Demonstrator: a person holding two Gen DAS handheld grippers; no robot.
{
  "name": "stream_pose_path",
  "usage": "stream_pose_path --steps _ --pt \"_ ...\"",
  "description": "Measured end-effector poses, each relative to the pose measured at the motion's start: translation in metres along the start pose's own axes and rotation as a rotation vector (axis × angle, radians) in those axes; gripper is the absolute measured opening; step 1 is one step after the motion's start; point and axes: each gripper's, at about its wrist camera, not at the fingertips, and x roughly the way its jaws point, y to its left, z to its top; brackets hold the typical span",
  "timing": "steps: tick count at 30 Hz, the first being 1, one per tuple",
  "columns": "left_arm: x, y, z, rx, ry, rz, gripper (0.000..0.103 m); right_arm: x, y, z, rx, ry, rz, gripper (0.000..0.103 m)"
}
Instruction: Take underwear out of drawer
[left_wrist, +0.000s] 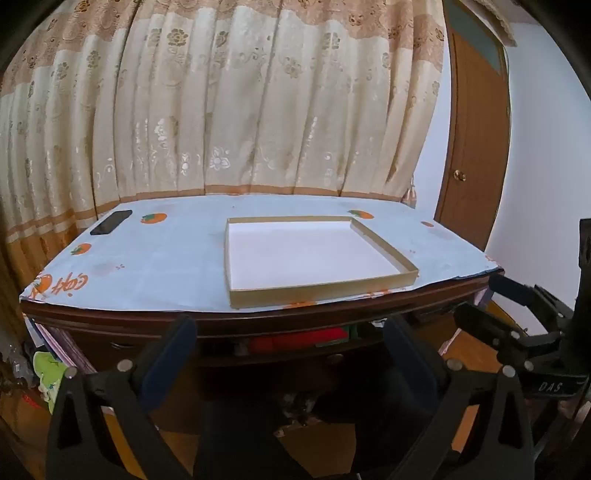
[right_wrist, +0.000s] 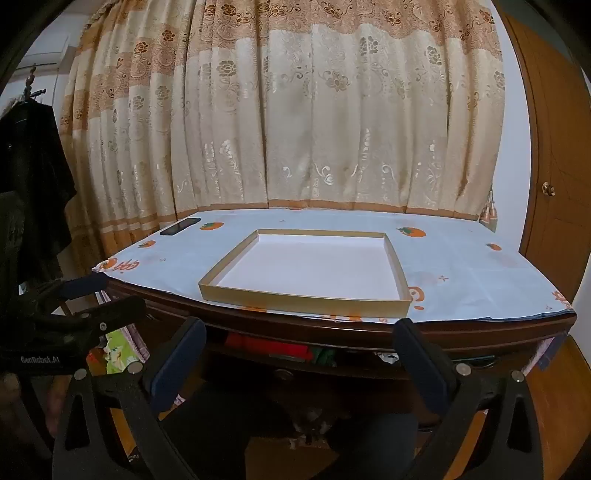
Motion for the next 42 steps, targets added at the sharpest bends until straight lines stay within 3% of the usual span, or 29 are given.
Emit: stream_pose_path --steps 42 --pt "-0.0013 -0.0037 -0.0008 0.012 -0.025 -0.001 0.103 0.0006 0.0000 -0.0046 0.016 -0.003 0.016 0.102"
